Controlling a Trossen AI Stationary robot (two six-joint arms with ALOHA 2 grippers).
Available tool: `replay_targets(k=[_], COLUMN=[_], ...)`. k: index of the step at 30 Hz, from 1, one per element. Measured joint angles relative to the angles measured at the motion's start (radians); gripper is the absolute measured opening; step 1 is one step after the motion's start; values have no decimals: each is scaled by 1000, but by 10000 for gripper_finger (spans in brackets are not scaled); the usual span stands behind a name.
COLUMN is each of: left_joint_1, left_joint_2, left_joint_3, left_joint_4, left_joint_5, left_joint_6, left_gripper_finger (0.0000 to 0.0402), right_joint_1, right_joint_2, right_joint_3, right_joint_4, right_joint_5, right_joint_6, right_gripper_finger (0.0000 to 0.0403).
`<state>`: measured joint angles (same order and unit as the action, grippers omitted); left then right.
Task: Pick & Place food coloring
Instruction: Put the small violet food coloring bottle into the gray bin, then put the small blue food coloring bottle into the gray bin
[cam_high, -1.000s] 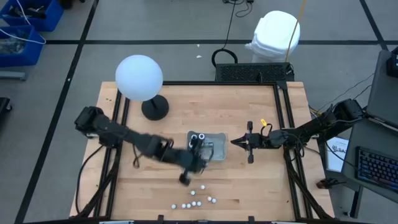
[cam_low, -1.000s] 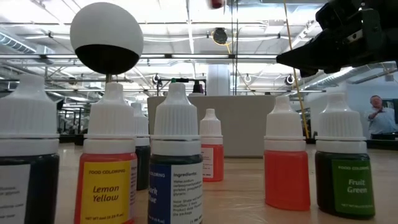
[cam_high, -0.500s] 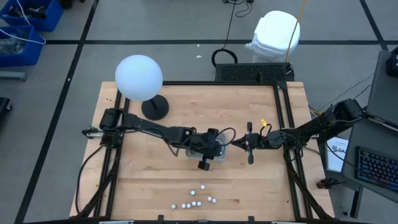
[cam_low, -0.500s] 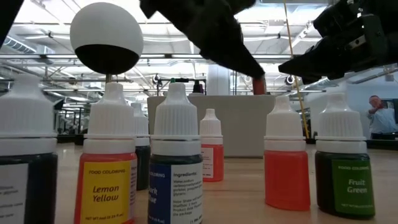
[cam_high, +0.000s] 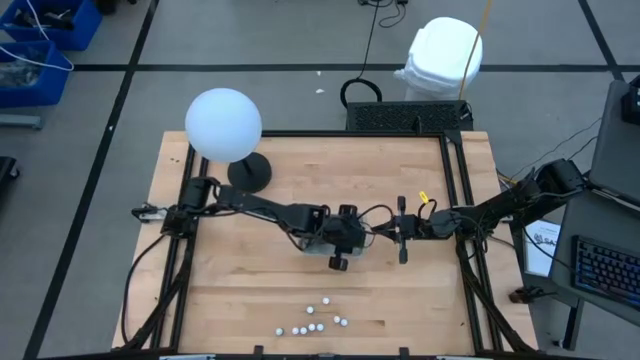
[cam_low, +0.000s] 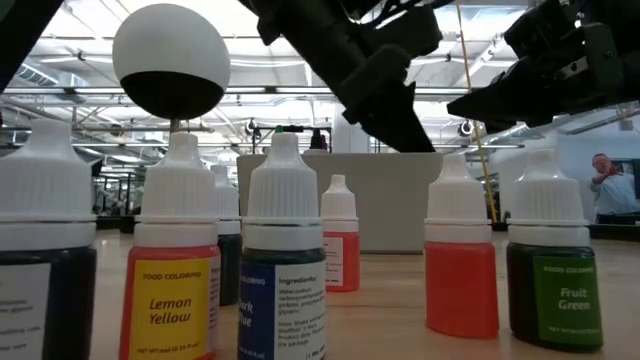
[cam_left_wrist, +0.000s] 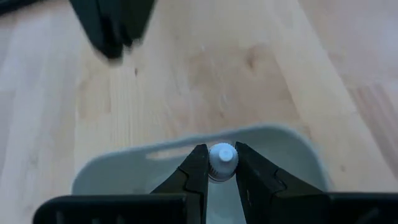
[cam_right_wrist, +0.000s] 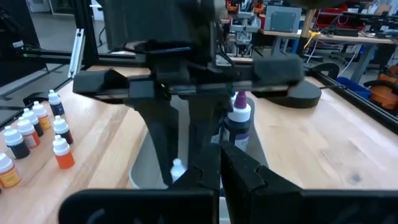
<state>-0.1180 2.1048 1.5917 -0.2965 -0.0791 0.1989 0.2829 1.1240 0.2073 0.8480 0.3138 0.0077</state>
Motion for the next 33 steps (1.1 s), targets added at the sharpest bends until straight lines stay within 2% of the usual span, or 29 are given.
replay_targets(k=[4, 10, 22, 29, 33], left_joint_1=[22, 40, 40, 39, 40], left_joint_2=[14, 35, 65, 64, 61], left_joint_3=[1, 1, -1, -1, 1], left_joint_4=[5, 11, -7, -9, -5], left_joint_5=[8, 77, 79, 78, 56], left_joint_6=[-25, -63, -51, -50, -33], left_gripper_finger=[60, 60, 63, 143, 167], right_joint_1=[0, 0, -1, -1, -1], right_joint_2=[0, 0, 0, 0, 0], right_joint_3=[0, 0, 0, 0, 0], right_joint_4=[1, 4, 1, -5, -4], right_joint_5=[0, 0, -1, -5, -5], right_joint_6=[-25, -28, -22, -13, -13], right_gripper_finger=[2, 2, 2, 2, 2])
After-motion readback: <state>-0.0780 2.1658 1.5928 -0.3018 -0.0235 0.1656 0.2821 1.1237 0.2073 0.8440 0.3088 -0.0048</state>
